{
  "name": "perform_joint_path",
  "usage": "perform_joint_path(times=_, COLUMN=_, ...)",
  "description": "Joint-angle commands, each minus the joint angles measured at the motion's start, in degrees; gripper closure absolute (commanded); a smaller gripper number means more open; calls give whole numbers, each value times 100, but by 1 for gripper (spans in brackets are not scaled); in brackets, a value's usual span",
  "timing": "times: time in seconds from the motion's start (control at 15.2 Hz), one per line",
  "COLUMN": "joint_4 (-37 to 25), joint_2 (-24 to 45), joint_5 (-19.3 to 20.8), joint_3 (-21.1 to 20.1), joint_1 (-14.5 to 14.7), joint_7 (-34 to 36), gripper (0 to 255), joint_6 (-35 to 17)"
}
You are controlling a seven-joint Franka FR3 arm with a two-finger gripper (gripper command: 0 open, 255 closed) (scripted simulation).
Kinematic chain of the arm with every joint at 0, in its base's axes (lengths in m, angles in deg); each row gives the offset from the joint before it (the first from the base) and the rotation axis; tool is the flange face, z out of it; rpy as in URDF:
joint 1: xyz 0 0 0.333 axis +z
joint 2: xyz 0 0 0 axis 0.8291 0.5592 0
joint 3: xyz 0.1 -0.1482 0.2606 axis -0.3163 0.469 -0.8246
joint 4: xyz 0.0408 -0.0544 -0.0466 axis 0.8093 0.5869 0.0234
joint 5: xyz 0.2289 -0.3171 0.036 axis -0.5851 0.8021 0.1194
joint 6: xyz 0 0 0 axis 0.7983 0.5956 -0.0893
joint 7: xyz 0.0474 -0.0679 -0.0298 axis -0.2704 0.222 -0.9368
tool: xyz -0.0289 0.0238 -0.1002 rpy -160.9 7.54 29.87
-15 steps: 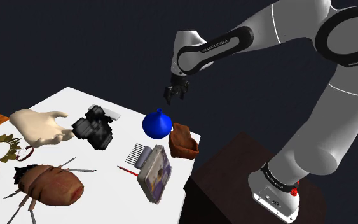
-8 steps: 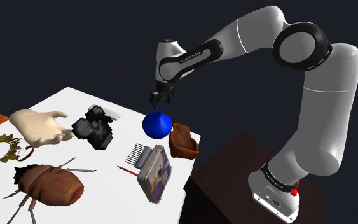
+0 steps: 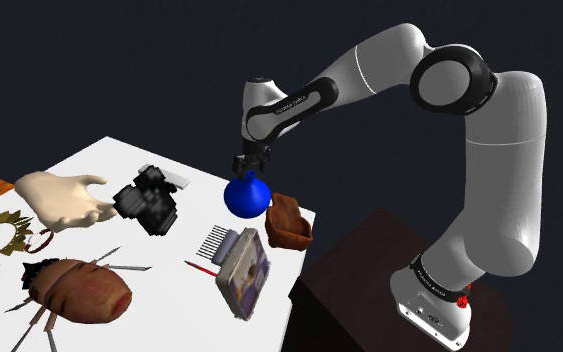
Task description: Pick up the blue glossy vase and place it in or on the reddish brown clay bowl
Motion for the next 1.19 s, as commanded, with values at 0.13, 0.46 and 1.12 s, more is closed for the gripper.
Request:
perform_joint_path(times=0.13, joint_4=11, joint_2=43, joint_5=6, joint_3=2, joint_1=8, joint_7=9, gripper=0, joint_6=-57)
perform_joint_path(times=0.46, joint_4=10, joint_2=43, joint_5=5, joint_3=2, joint_1=7, joint_7=9, gripper=255, joint_6=-56)
perform_joint_path(times=1.12, joint_4=14, joint_2=-12, joint_5=0, joint_3=-2, joint_1=4, joint_7=7, gripper=255, joint_6=-5)
